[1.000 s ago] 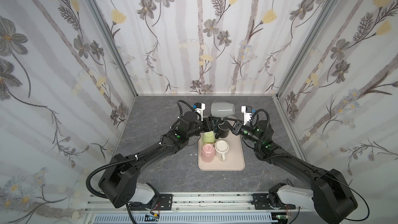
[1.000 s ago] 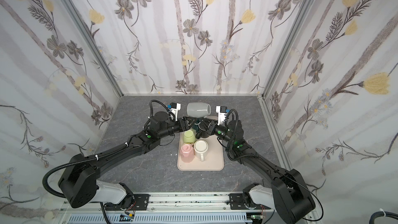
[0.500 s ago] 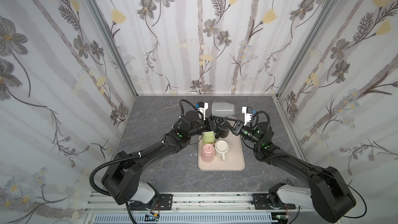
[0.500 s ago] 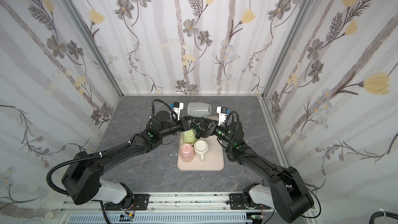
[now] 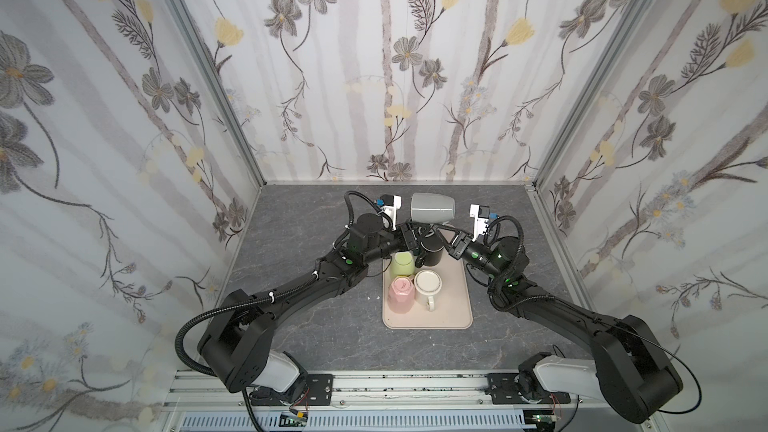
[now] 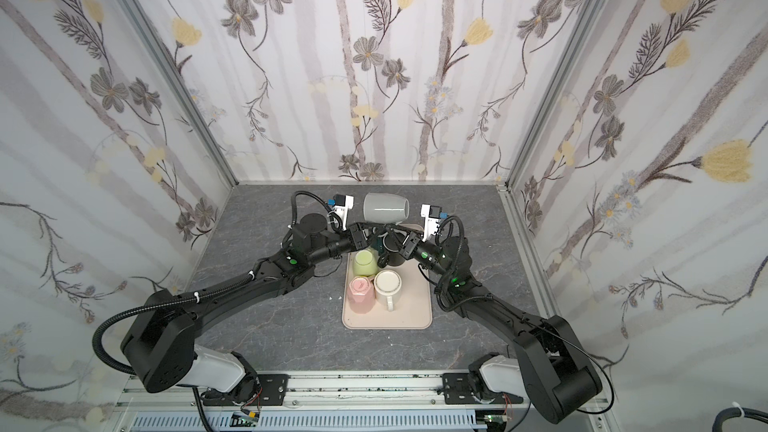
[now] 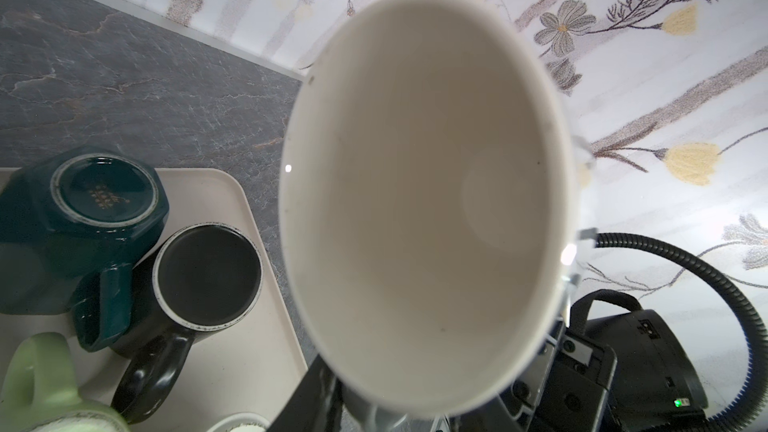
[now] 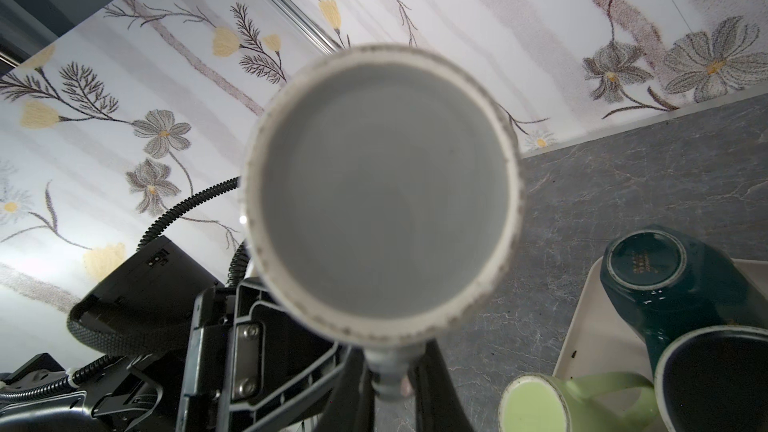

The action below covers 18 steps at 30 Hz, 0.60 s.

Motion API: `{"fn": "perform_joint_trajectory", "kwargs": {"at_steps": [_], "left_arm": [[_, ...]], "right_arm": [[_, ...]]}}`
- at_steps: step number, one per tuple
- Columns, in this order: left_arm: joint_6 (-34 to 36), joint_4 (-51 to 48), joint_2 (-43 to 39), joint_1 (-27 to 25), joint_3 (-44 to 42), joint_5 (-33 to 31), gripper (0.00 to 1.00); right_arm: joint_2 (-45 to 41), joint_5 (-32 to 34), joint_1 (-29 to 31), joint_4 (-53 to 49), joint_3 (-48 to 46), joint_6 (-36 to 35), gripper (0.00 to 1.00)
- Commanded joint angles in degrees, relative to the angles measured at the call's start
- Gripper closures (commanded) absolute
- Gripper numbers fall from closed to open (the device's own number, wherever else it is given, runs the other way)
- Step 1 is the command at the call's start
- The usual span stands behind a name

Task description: Turn the mug right side up

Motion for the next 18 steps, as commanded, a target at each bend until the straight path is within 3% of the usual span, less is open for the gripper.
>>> {"fn": "perform_joint_trajectory", "kwargs": {"at_steps": [1,12,18], "left_arm": [[-0.99,9.3,0.17,-0.38,0.41,5.37,0.61],[-0.99,12.74,1.42,-0.79,1.57,8.13,0.67],[-0.47,11.56,1.35,-0.73,2.38,7.96,0.79]], "right_arm": [[0.68,-4.42,0.3,3.69,-0.3,0.38,1.0],[1.95,-6.08,0.49,4.17,-0.13,0.46,1.0],[2.01,-6.17,0.48,3.82,-0.15,0.55,1.0]]}}
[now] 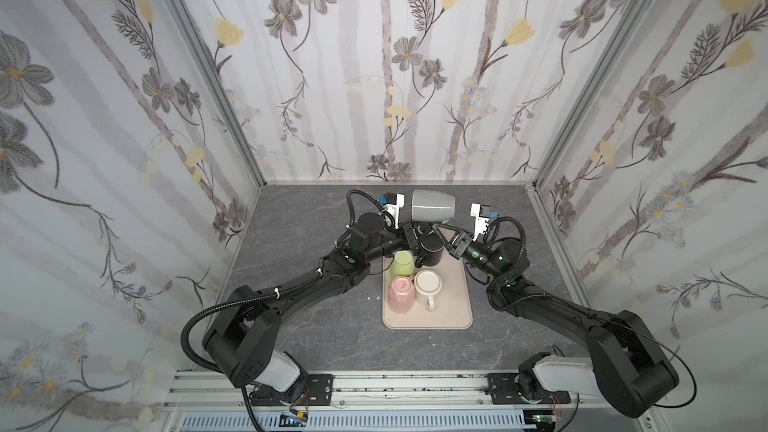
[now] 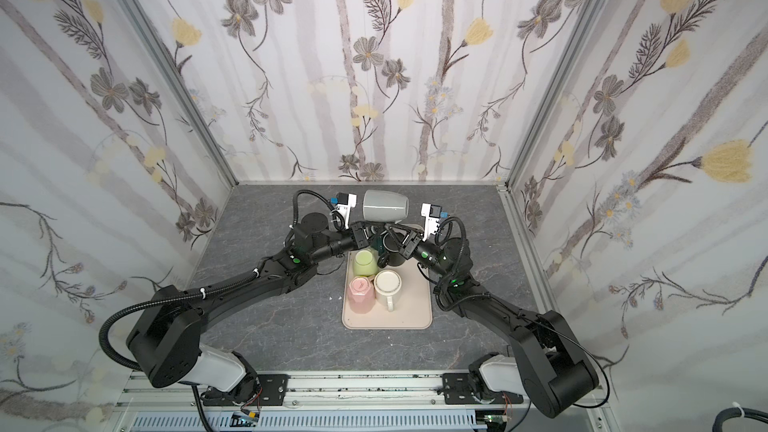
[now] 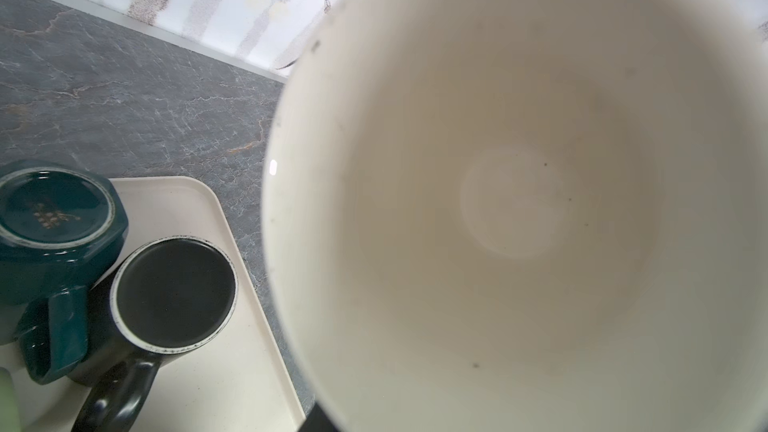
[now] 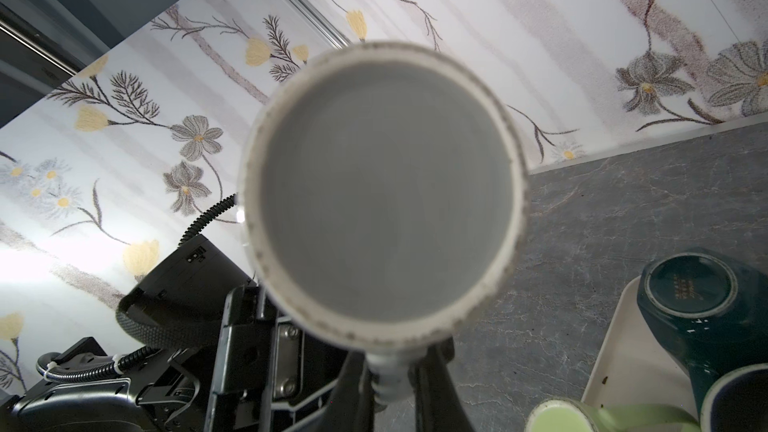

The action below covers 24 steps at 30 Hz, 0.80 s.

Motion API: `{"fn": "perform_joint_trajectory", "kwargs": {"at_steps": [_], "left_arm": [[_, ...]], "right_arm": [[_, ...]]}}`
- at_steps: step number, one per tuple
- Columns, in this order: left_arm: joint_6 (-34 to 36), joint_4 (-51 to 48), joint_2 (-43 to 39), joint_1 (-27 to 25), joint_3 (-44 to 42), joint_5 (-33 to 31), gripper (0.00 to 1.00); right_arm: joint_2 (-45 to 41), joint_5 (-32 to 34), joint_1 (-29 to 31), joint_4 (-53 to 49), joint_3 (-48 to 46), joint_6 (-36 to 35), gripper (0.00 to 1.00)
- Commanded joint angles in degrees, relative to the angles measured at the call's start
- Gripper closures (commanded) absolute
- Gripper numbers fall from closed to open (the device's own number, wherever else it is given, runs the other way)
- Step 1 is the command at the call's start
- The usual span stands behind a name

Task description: Turn the mug right side up

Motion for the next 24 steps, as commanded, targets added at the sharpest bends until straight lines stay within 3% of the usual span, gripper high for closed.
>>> {"fn": "perform_joint_trajectory", "kwargs": {"at_steps": [1,4,8,20,24], "left_arm": [[0.44,7.58,-0.3,-0.56,1.55,5.5,0.81],[1.64,5.47,-0.76,-0.6,1.95,4.77,0.85],[2.93,3.45,-1.12,-0.58,2.45,4.28,1.0],[5.72,-0.7,-2.81,-0.73,2.77,0.23,1.0],[6.51,7.81,-4.01,-0.91,-2.35,-0.67,1.0]], "right_arm": [[0.42,-4.82,0.44,-2.44,0.16,-1.41,1.0],[0.32,-4.73,0.44,-2.93,0.24,-1.59,1.0],[0.63,-4.72,0.39,-3.25,0.25,-1.59,1.0],[2.08,-5.52,0.34,-2.58,0.74,-0.89,0.97],[2.8,-6.43,-0.09,-0.03,0.29,0.26,0.89]]}}
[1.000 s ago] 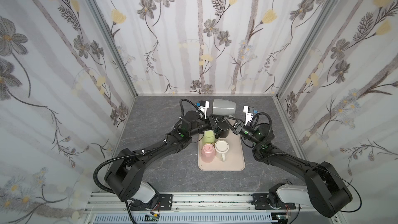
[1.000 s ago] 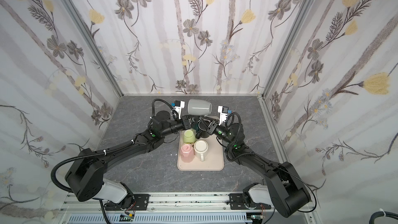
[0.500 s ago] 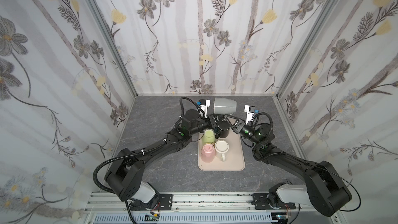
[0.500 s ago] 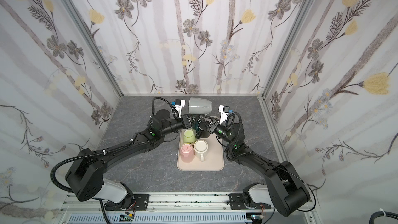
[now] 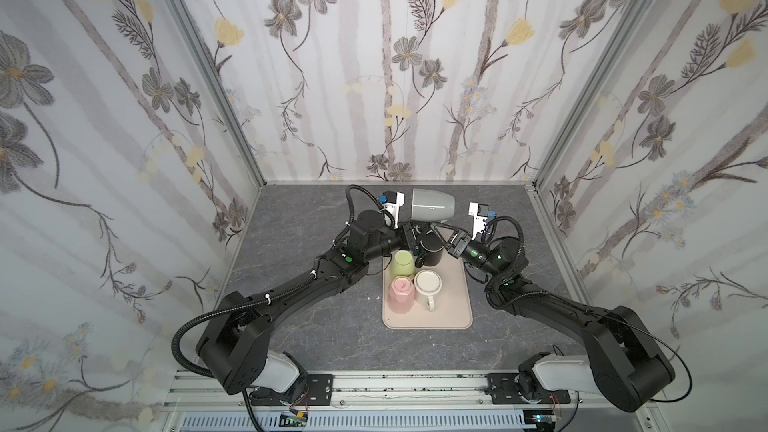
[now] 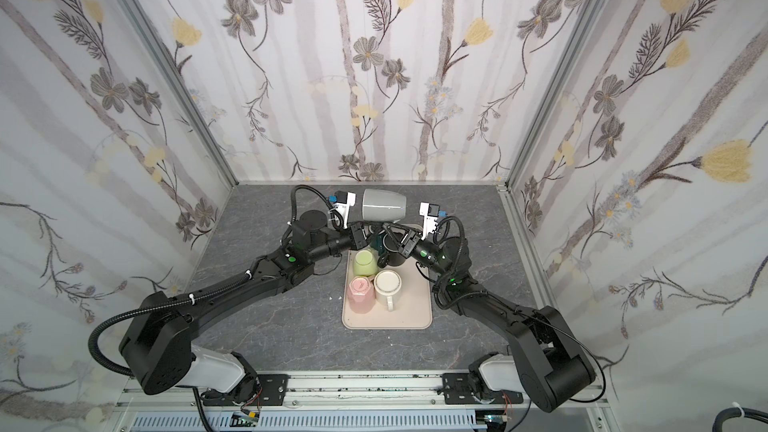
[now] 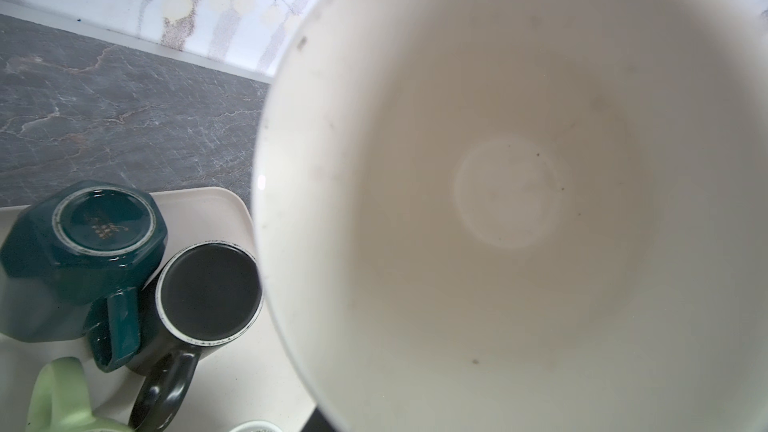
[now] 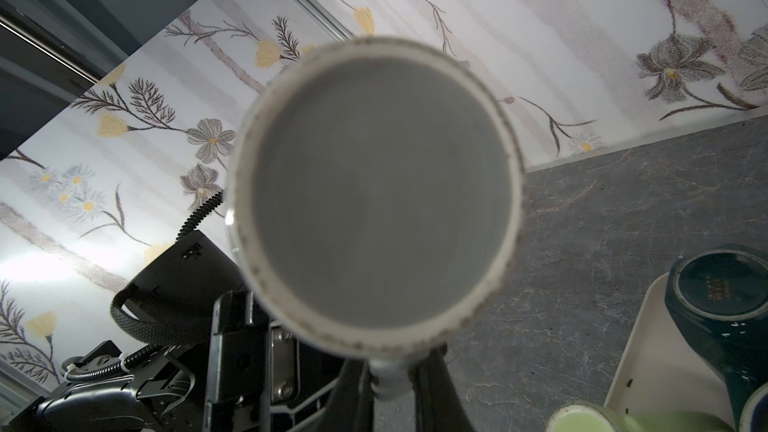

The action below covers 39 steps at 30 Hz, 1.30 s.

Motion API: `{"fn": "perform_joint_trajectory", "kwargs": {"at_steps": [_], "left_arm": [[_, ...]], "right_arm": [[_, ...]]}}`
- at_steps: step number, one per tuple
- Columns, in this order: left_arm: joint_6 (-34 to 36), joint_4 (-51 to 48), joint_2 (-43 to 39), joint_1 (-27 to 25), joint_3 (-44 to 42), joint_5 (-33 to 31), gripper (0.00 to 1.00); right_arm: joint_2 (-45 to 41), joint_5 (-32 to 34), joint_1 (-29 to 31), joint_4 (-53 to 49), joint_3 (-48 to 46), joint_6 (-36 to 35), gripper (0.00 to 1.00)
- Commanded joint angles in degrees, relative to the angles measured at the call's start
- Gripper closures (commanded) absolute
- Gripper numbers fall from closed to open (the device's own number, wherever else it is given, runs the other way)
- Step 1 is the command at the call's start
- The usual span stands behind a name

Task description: Turn the mug right side up

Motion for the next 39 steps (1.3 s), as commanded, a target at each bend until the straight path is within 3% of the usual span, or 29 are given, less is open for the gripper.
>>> {"fn": "perform_joint_trajectory", "kwargs": {"at_steps": [1,7,16,26,32,39], "left_arm": [[0.53,12.79,-1.05,-0.66,-2.63,0.85,1.0],[4.07,5.48,-0.49,-0.63,-0.61,0.06,1.0],[6.53,0.56,-1.05,-0.75,-0.53,-4.88,1.0],[8.49,-2.92,-0.94,-0.67,1.15,-6.17,1.0],[8.9,-4.59,-0.56,-0.59,2.06,-6.78,1.0],[10.27,-6.49,-0.92,-0.36,2.28,-9.32,1.0]], "right_arm": [[1.07,-4.13,-0.23,-1.15,-0.38,-1.32,0.84],[3.3,-4.72,-0.79,2.62,-1.09,1.17,0.65],[5.71,-6.7,-2.55,12.77,-3.72,6.54,0.55],[7.42,-5.9,-3.5,13.38,-4.95,6.31,0.44],[3.54,-2.82,-3.81,4.59,-4.84,1.31,0.41],[-5.5,6.62,-3.84,-15.45,-3.34,-9.49,0.36]]}}
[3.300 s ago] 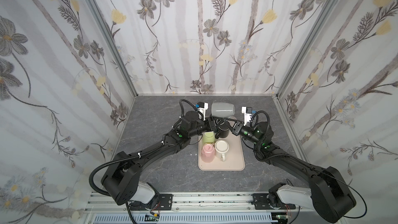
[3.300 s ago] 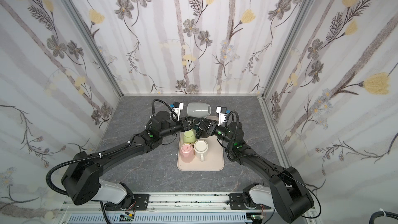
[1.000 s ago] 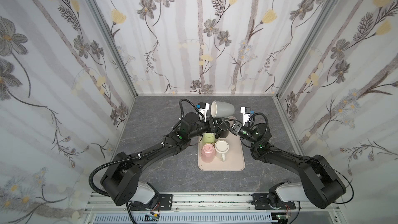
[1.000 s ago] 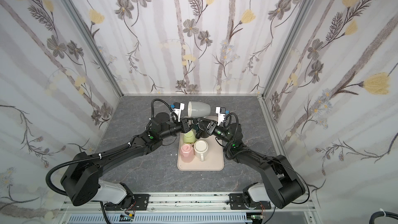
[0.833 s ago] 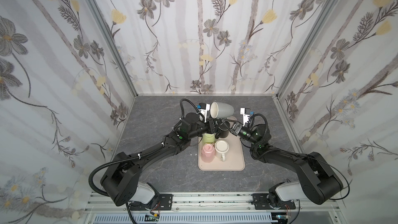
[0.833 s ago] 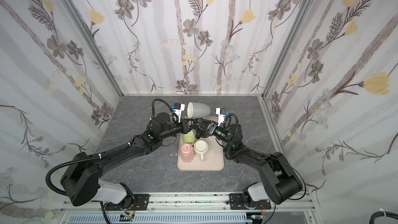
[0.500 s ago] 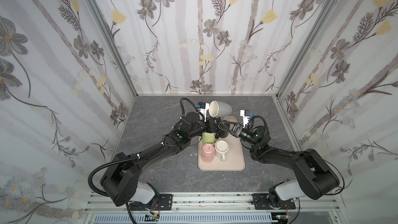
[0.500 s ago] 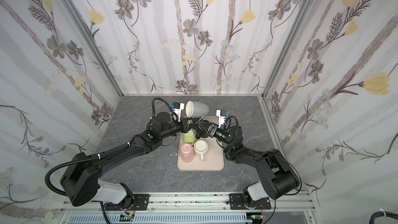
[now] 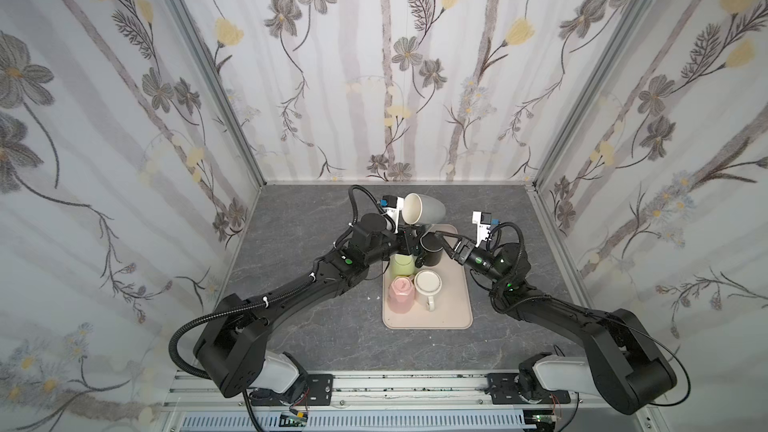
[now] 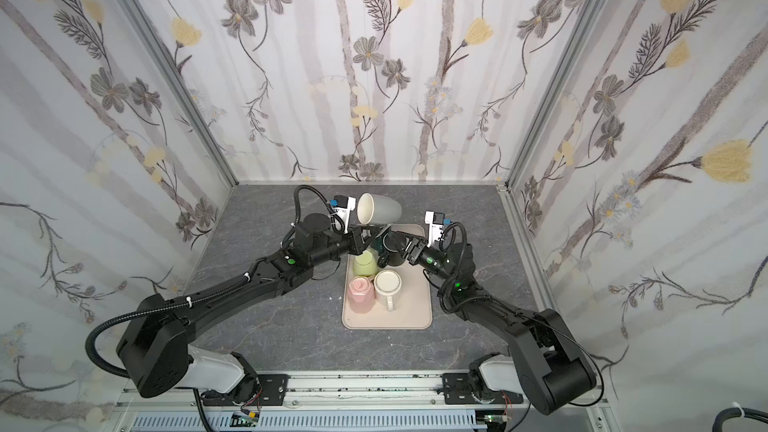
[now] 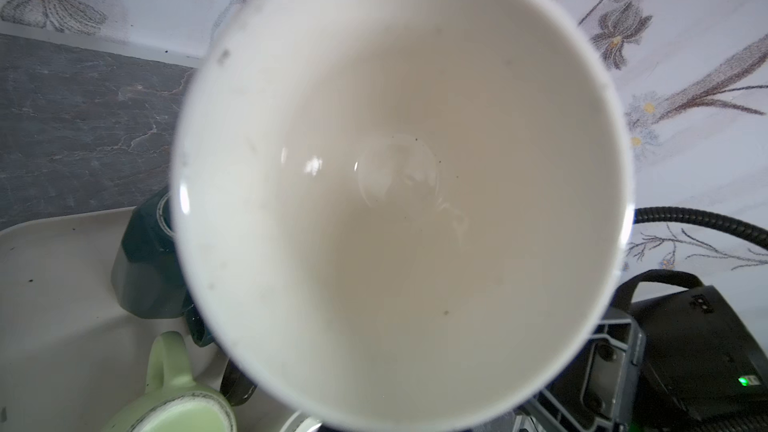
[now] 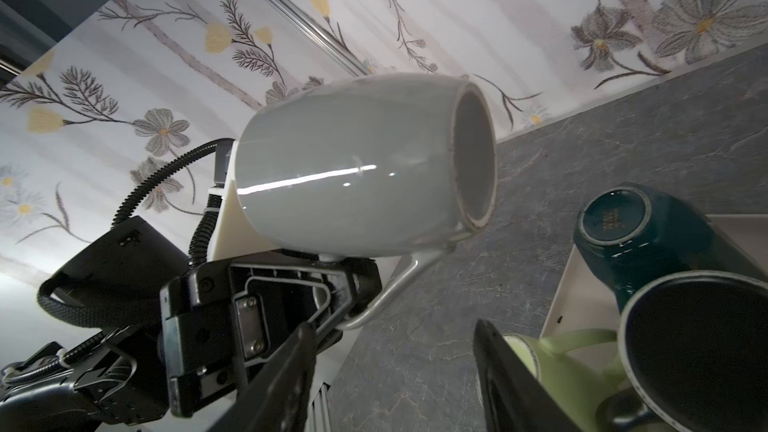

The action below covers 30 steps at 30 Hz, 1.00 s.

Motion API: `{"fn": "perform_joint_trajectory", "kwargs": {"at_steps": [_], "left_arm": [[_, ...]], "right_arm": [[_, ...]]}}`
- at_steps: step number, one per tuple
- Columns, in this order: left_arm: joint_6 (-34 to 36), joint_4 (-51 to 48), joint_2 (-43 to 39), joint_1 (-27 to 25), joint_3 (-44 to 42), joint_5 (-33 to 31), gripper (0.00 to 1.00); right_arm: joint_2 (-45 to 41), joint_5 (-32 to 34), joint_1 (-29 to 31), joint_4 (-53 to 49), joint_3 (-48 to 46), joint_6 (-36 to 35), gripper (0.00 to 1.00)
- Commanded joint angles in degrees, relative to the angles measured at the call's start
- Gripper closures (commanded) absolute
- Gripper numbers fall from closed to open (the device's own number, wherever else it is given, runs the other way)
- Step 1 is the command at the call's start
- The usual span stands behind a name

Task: Turn the mug right side up
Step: 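Grasp the grey mug with the left gripper while the right gripper releases and withdraws, then carry the grey mug with the left gripper and lower it upright beside the tray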

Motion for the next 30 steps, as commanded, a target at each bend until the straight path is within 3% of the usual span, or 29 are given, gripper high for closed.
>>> {"fn": "perform_joint_trajectory", "kwargs": {"at_steps": [1,9,15,20,26,30], "left_arm": [[1.81,1.62,-0.62,0.34,0.98,-2.76,1.0],[5.1,-10.41,0.13,3.96,5.52,-7.79,1.0],[4.48,-22.4,2.19,10.5,10.38,-12.07,1.0],[5.32,-32.06,5.67,15.59,14.79,-16.32,1.0],[11.64,-41.76,15.34,18.88,25.99,-25.08,1.0],[14.94,-49.4,23.55,20.05,36.76,-27.68,1.0]], "right_arm": [[-3.37,6.88,0.0,-12.59,1.67,-7.82,0.34],[-10.68,17.71,-0.04,-34.19,6.32,-19.86,0.18],[-17.67,32.25,-0.02,-47.16,7.54,-28.89,0.09],[-25.05,40.26,0.0,-47.33,2.78,-31.0,0.04],[-29.08,41.08,0.0,-45.22,-2.43,-31.24,0.04],[-28.24,41.23,-0.01,-46.99,-2.46,-32.63,0.03]]}}
